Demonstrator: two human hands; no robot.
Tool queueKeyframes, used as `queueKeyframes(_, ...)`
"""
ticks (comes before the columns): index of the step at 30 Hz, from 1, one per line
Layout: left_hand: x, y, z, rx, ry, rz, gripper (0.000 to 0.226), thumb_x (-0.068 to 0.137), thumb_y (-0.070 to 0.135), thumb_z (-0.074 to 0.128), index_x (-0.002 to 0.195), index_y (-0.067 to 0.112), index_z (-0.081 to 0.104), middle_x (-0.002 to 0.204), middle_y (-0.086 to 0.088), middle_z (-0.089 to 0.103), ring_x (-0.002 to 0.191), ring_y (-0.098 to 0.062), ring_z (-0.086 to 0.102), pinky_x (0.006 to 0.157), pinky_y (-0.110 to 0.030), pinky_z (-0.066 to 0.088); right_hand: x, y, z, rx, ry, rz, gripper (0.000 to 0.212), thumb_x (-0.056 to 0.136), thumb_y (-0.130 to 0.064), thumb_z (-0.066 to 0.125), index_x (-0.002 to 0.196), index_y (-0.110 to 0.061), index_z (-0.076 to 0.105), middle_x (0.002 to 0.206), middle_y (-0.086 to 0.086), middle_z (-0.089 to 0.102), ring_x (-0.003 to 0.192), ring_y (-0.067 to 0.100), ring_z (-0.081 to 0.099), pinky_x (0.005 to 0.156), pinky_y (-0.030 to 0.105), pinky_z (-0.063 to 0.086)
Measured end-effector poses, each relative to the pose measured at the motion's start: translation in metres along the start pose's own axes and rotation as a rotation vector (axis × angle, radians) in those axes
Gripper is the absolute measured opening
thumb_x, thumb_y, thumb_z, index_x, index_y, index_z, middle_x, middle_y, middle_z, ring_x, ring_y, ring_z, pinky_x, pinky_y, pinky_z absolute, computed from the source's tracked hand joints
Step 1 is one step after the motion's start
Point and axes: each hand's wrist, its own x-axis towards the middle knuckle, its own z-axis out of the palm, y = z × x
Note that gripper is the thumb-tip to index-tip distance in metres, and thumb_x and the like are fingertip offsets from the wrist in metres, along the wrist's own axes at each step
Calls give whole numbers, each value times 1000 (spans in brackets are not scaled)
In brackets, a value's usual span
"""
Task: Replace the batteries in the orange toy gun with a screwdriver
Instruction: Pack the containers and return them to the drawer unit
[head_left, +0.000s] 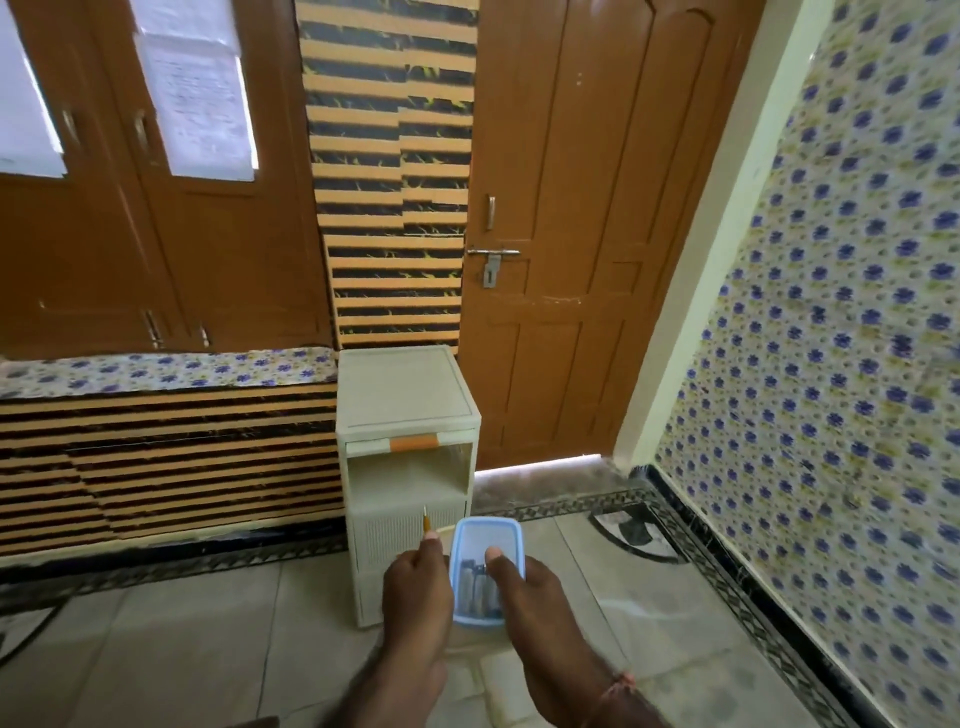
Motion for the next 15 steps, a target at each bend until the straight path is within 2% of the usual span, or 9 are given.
queueKeyframes(2,29,10,6,17,2,-2,44,103,39,42,88,6,66,81,-14,70,73,-28,69,61,-32,56,27,-10,7,9,-8,6,28,98,-33,53,98,-13,73,88,4,76,80,15,72,61,21,53)
queueKeyframes(5,76,25,13,77,13,40,39,103,37,42,84,10,63,81,-10,69,71,-22,68,53,-25,50,72,-23,24,36,-2,35,28,98,-31,53,95,-12,74,82,1,75,70,10,70,53,16,48)
queueKeyframes(9,140,37,19,185,22,118,36,102,36,43,85,11,63,79,-7,68,68,-17,68,53,-28,55,128,-32,51,48,-13,13,27,98,-31,54,95,-13,74,82,1,76,70,9,71,55,16,49)
queueKeyframes(12,181,41,22,260,75,128,36,102,36,43,87,9,61,79,-7,64,68,-17,64,51,-25,44,167,-27,68,53,-26,41,27,97,-33,54,98,-14,73,88,4,76,80,17,73,67,25,56)
queueKeyframes(15,226,44,30,328,78,143,35,102,37,43,84,11,58,77,-4,61,67,-15,59,52,-27,41,212,-21,81,62,-41,67,27,97,-33,54,99,-14,73,91,6,76,83,20,72,68,26,57)
